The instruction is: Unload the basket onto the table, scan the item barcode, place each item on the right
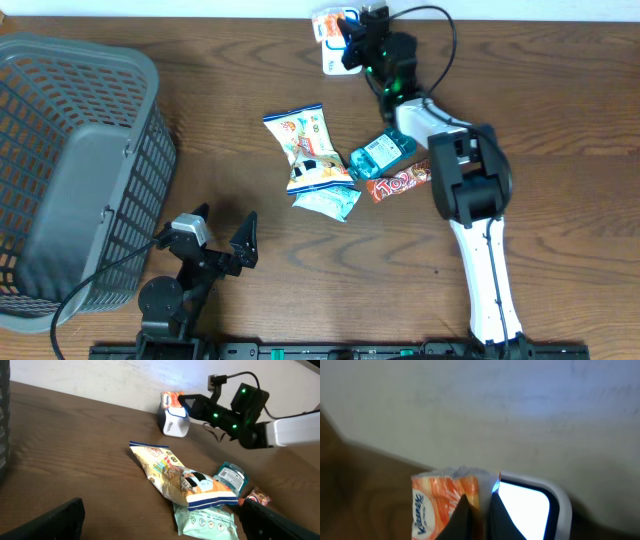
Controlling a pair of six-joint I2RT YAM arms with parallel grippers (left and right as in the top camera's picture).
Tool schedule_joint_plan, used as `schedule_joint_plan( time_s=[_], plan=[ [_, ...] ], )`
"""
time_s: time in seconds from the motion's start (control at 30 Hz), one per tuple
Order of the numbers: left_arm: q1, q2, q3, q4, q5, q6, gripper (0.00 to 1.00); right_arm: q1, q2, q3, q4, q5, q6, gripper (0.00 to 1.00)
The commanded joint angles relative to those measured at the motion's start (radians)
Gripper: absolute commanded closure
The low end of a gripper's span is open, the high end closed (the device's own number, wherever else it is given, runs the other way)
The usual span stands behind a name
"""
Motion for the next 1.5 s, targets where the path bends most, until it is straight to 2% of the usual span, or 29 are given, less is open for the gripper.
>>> schedule_joint_plan(
  time_s=[0.0,0.1,0.2,0.27,0.4,0.53,0.6,0.93,1.0,1.03,1.07,1.1,1.2,1.33,1.43,1.47],
  plan=[
    [-0.004,-0.005,-0.027,-0.014,0.005,-0.002,0.01,-0.069,-0.155,0.024,-0.159,-0.231,-0.026,0.99],
    [-0.004,-0.005,-0.027,-0.014,0.005,-0.002,0.01,-0.12,-0.27,0.024,-0.452,-0.271,-0.15,0.99],
    [-0.004,-0.005,-0.027,-0.014,0.005,-0.002,0.01,-0.157,-0.383,0.024,-0.755,-0.148,-0.308,0.99],
    [-0.004,-0.005,-0.027,-0.014,0.005,-0.002,0.01,-0.179,-0.46,0.024,-0.942,0.062,-0.348,0.99],
    [-0.004,-0.005,-0.027,-0.014,0.005,-0.002,0.01,-0.232,-0.541,0.024,-1.204,0.695,-0.3,0.99],
    [-0.004,-0.005,-0.027,-0.014,0.005,-0.002,0.01,-0.341,-0.515,-0.025,-1.257,1.172,-0.231,0.99],
    [-0.004,-0.005,-0.027,-0.014,0.005,-0.002,0.01,-0.415,-0.489,-0.064,-1.25,1.245,-0.22,0.99],
    [-0.004,-0.005,-0.027,-0.014,0.005,-0.002,0.01,-0.769,-0.41,-0.217,-1.253,1.244,-0.166,0.98],
    [-0.004,-0.005,-0.027,-0.014,0.005,-0.002,0.01,-0.813,-0.413,-0.217,-1.26,1.24,-0.117,0.87],
    [-0.004,-0.005,-0.027,-0.014,0.005,-0.002,0.01,-0.835,-0.416,-0.217,-1.269,1.23,-0.106,0.6],
    [-0.004,-0.005,-0.027,-0.014,0.005,-0.002,0.01,-0.844,-0.422,-0.217,-1.273,1.205,-0.104,0.23],
    [-0.004,-0.005,-0.027,-0.014,0.005,-0.002,0.01,-0.844,-0.434,-0.217,-1.277,1.189,-0.103,0.01],
    [-0.004,-0.005,-0.027,-0.014,0.005,-0.001,0.02,-0.834,-0.482,-0.217,-1.292,1.171,-0.063,0.01],
    [-0.004,-0.005,-0.027,-0.014,0.005,-0.002,0.01,-0.803,-0.636,-0.217,-1.331,1.101,0.014,0.01],
    [-0.004,-0.005,-0.027,-0.014,0.005,-0.002,0.01,-0.772,-0.776,-0.217,-1.39,0.984,0.063,0.01],
    [-0.004,-0.005,-0.027,-0.014,0.005,-0.002,0.01,-0.753,-0.854,-0.217,-1.433,0.875,0.097,0.01]
  ],
)
